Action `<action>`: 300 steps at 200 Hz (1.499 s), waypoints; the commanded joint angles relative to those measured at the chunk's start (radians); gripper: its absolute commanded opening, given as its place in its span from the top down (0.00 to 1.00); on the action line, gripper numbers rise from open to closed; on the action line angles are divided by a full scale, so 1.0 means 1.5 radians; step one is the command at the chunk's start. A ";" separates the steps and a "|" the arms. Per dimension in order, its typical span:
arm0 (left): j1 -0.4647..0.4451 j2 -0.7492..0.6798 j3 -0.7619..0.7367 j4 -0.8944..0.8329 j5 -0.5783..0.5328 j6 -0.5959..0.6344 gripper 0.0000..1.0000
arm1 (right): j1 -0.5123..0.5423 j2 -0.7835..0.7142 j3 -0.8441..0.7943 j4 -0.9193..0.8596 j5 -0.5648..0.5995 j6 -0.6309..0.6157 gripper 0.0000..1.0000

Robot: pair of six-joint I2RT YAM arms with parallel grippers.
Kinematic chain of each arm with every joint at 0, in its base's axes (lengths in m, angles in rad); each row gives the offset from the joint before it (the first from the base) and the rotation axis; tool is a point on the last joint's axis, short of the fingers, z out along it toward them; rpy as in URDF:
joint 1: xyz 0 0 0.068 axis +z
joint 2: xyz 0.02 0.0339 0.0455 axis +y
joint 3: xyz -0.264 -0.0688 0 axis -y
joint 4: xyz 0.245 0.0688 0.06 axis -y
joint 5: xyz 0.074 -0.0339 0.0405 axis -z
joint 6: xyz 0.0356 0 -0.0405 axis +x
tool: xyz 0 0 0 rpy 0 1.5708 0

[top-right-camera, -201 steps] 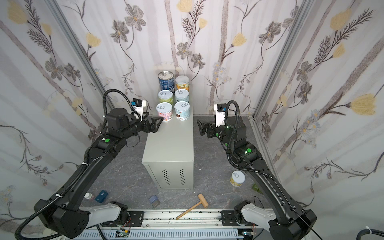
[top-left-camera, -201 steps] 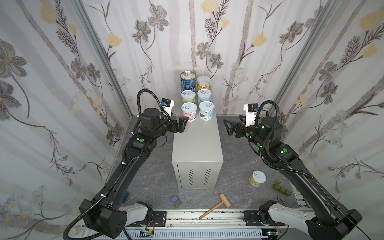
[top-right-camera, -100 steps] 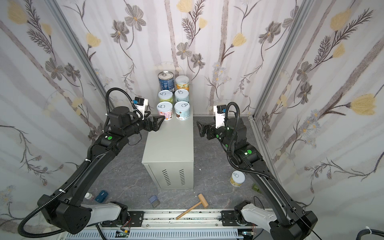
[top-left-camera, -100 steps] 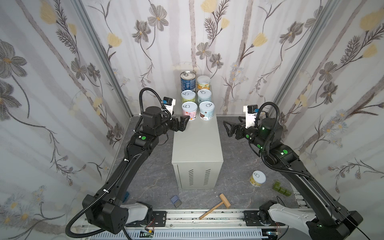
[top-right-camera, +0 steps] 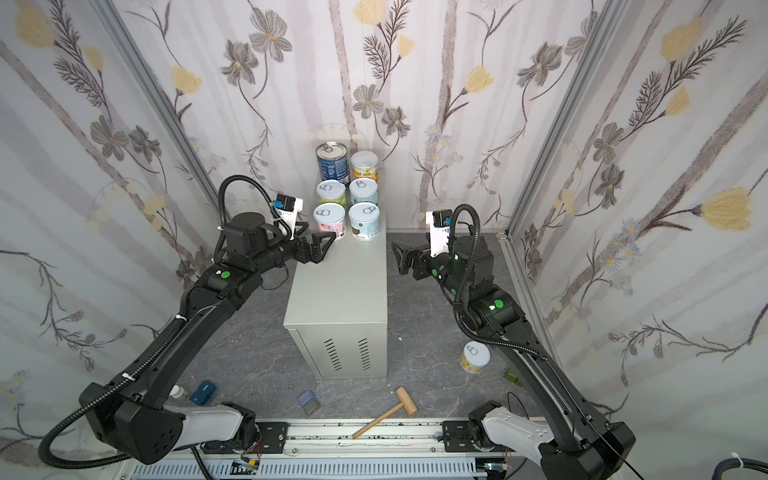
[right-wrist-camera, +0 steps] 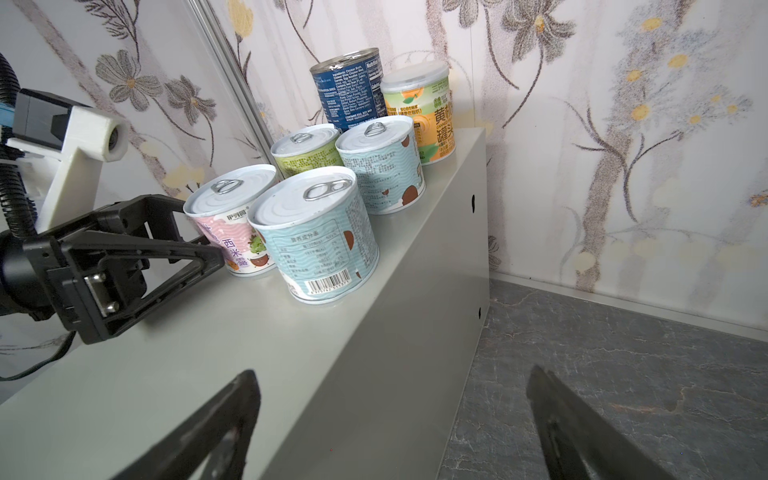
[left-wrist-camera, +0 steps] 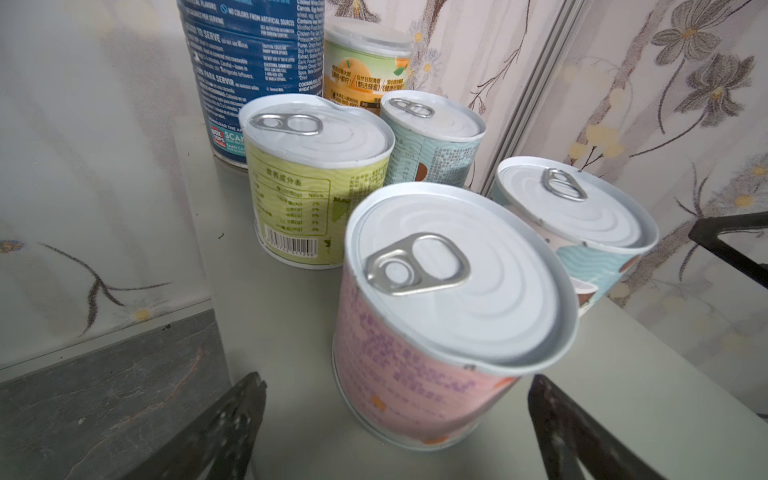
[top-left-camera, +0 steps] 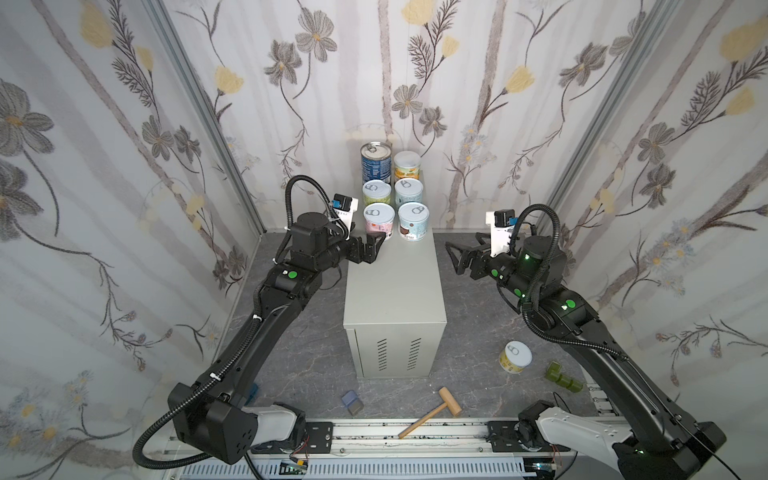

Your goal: Place and organize the canned foods onto the counter

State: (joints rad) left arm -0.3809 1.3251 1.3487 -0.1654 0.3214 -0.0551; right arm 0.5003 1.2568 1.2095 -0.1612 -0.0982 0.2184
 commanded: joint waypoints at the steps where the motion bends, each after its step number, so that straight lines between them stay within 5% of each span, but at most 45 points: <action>1: -0.003 0.009 0.014 0.023 -0.012 -0.001 0.00 | 0.001 0.002 -0.002 0.028 -0.005 -0.004 0.00; 104: -0.004 0.013 0.021 0.017 -0.050 0.009 0.00 | 0.004 0.005 0.002 0.033 -0.014 -0.009 0.00; 225: -0.006 -0.065 0.014 -0.031 0.006 0.017 0.00 | 0.005 0.029 0.030 0.022 -0.018 -0.019 0.00; 300: -0.005 -0.156 0.009 -0.155 -0.084 0.042 0.00 | 0.014 0.061 0.080 -0.011 -0.004 -0.029 0.00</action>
State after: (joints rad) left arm -0.3901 1.1221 1.3659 -0.3241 0.2649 -0.0135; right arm 0.5163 1.3365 1.3056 -0.1734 -0.1207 0.1913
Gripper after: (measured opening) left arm 0.997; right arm 0.995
